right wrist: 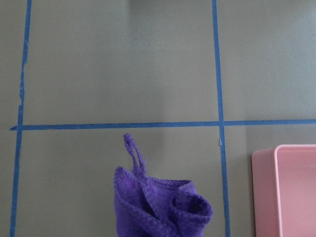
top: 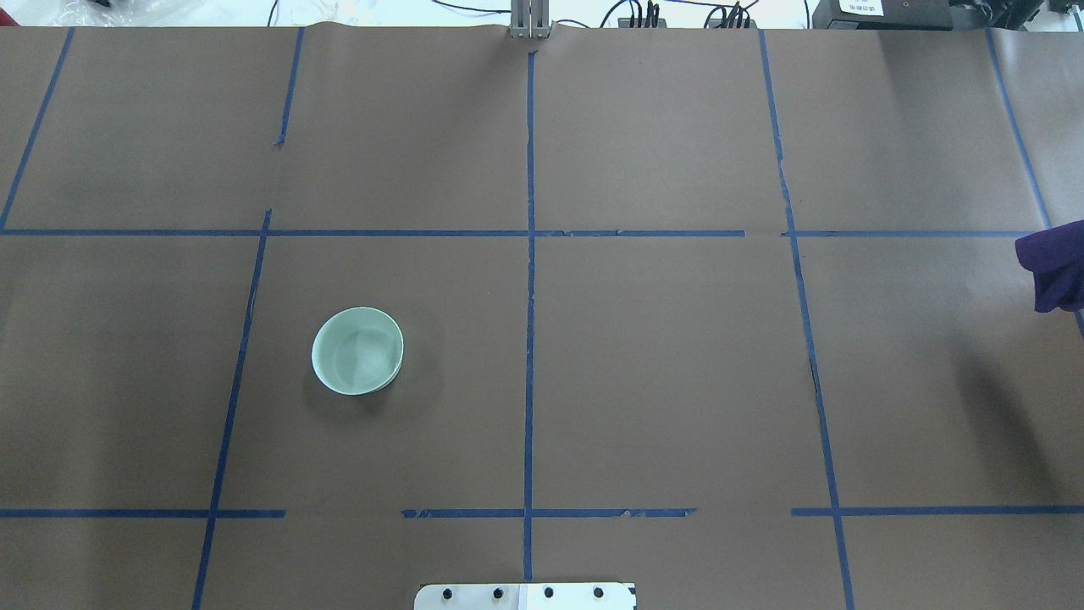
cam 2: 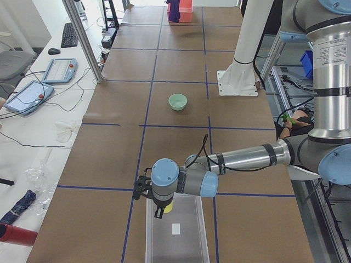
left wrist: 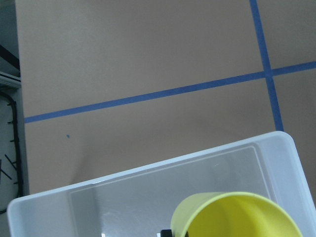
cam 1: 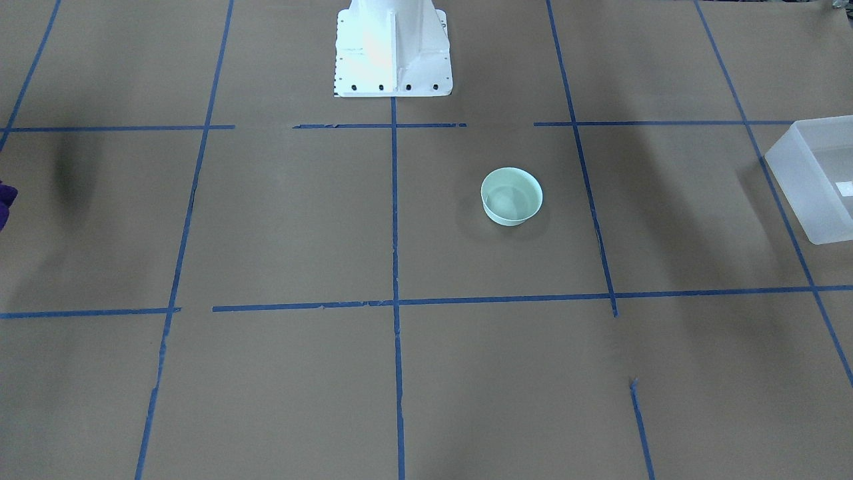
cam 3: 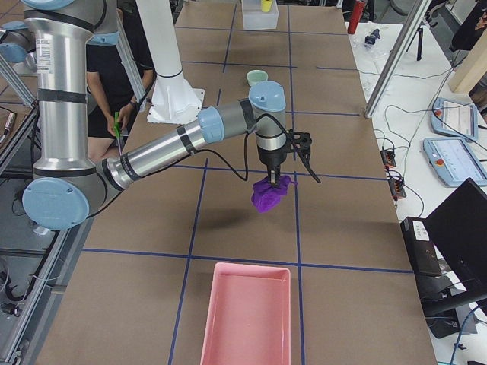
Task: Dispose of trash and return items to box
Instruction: 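Carry the purple cloth with the right gripper into the pink bin and release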
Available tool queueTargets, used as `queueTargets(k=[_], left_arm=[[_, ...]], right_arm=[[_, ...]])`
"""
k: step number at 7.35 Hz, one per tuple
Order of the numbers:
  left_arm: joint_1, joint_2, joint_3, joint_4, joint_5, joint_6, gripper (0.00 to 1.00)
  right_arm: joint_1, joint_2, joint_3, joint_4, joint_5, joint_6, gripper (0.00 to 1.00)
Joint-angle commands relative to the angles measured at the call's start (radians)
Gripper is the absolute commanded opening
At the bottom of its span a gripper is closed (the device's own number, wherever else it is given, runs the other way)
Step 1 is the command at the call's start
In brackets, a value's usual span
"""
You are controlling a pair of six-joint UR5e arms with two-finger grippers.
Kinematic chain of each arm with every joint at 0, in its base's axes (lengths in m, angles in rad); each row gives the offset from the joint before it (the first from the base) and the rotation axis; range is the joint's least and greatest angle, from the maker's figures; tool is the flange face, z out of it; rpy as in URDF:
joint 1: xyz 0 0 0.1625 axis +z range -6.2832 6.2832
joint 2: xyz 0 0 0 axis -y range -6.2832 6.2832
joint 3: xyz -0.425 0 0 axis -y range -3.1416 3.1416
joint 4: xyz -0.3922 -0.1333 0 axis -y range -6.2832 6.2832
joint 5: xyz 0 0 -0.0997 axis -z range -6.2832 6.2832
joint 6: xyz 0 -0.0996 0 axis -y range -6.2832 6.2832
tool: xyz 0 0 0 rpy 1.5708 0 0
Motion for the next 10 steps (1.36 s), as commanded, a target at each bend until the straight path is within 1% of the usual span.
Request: queueTargets(k=[1, 3, 4, 5, 6, 7, 8, 9, 10], left_arm=[[0.066, 0.002, 0.121, -0.152, -0.062, -0.003, 0.0], [0.086, 0.002, 0.135, -0.171, -0.058, -0.001, 0.02], [0.086, 0.002, 0.133, -0.172, -0.056, -0.001, 0.24], [0.086, 0.002, 0.132, -0.174, -0.054, 0.0, 0.4], [0.084, 0.005, 0.12, -0.175, -0.051, 0.008, 0.64], [0.083, 0.006, 0.079, -0.172, -0.041, 0.014, 0.75], [0.077, -0.001, 0.008, -0.148, -0.039, 0.016, 0.94], [0.057, -0.003, -0.083, -0.11, -0.021, 0.014, 1.0], [-0.011, -0.006, -0.216, 0.017, 0.042, 0.013, 1.0]], right_arm=[[0.06, -0.003, -0.004, -0.002, -0.005, -0.097, 0.0], [0.102, -0.008, -0.005, -0.002, -0.008, -0.172, 0.0], [0.116, -0.008, -0.004, -0.002, -0.008, -0.177, 0.0], [0.126, -0.008, -0.005, -0.002, -0.009, -0.189, 0.0], [0.14, -0.008, -0.013, -0.002, -0.009, -0.212, 0.0], [0.146, -0.008, -0.015, -0.002, -0.009, -0.222, 0.0], [0.159, -0.008, -0.022, -0.002, -0.009, -0.246, 0.0], [0.177, -0.009, -0.03, -0.003, -0.018, -0.296, 0.0], [0.2, -0.015, -0.039, -0.003, -0.018, -0.345, 0.0]])
